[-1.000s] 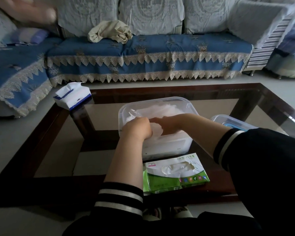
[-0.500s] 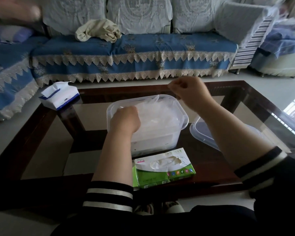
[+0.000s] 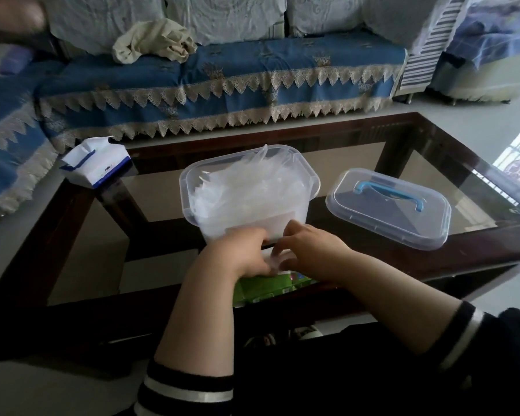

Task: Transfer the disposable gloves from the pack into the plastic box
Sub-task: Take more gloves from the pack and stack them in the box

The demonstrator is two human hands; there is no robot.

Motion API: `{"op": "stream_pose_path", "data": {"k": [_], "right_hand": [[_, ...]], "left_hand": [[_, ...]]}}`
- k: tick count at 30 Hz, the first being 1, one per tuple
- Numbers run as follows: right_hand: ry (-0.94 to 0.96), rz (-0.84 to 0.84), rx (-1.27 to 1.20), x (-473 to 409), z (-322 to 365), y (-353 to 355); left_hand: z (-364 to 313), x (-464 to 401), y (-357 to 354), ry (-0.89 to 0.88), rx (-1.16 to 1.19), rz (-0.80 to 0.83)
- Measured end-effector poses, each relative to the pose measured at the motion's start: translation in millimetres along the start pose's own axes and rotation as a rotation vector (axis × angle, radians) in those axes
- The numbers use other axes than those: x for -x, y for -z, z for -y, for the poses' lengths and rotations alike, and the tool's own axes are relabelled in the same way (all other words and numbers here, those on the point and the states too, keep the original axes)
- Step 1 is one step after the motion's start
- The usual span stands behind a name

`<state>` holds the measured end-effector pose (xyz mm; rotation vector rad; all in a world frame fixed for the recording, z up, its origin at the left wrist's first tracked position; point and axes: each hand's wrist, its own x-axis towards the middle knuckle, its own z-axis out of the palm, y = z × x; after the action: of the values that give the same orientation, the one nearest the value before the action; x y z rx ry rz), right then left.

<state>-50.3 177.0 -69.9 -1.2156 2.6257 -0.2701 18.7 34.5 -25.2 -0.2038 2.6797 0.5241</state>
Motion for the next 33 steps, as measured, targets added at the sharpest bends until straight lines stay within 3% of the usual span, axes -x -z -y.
{"op": "stream_pose_path", "data": {"k": [3,7,12,16,24,30,33], "right_hand": [[0.051,-0.090,0.040,2,0,-10],[0.117,-0.132,0.084,1,3,-18],[0.098,-0.079,0.250,-4,6,-29],[0.039,-0.098,0.186,-9,7,-30],[0.020,-0.262,-0.474,-3,-3,-13],[0.039,-0.640,-1.077,21,9,31],[0.080,-0.755,-1.090,27,9,41]], "left_hand": [[5,-8,-25,0.051,-0.150,0.096],[10,-19,-41,0.135,-0.125,0.197],[8,-21,-46,0.141,-0.034,0.152],[11,-21,-46,0.136,-0.017,0.141],[13,-25,-46,0.132,-0.094,0.178],[13,-20,-41,0.133,-0.197,0.171],[11,-3,-24,0.126,-0.190,-0.020]]}}
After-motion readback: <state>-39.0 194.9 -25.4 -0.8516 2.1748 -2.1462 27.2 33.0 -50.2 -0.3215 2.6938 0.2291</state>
